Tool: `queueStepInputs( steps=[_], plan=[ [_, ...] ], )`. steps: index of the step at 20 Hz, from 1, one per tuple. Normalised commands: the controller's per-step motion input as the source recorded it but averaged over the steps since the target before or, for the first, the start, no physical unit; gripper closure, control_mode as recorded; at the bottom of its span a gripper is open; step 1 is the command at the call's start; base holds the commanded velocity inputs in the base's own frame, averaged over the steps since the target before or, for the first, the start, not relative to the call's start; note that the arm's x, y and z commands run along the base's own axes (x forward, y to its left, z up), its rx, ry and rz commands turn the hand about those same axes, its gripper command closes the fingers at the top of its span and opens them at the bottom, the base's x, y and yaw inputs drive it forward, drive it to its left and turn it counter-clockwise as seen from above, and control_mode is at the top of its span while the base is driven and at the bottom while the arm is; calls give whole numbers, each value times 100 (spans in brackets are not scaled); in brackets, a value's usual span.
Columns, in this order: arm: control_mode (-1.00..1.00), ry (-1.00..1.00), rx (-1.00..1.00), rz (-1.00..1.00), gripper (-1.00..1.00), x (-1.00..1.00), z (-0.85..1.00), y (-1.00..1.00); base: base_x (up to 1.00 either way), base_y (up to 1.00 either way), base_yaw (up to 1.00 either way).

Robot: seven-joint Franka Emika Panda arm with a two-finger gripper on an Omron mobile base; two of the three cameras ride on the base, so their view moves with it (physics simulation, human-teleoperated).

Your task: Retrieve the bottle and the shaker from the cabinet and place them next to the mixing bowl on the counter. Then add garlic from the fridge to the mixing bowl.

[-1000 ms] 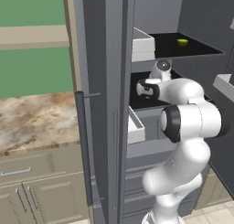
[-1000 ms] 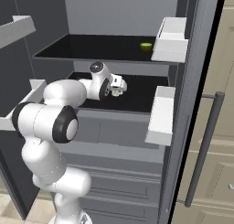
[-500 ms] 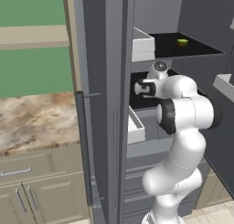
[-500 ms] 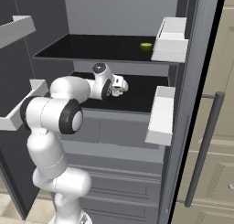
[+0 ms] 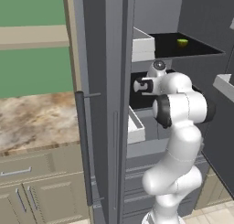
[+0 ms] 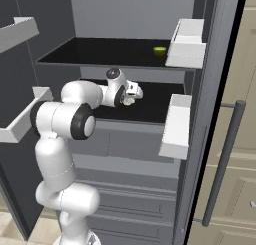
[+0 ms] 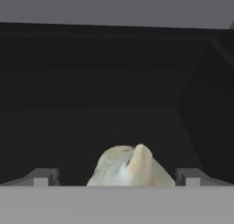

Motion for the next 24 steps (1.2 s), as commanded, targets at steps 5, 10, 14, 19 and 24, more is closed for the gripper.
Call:
queueStepInputs(
  steps=[5,10,14,19,24],
  plan=[
    [-100,1,0,0,-100,14,-6,-4,0,0,0],
    [-100,5,0,0,-100,2,-2,0,0,0,0],
    [-100,2,0,0,-100,0,-1,0,0,0,0],
    [-100,2,0,0,-100,0,0,0,0,0,0],
    [-100,1,0,0,-100,-3,0,0,0,0,0]
  ],
)
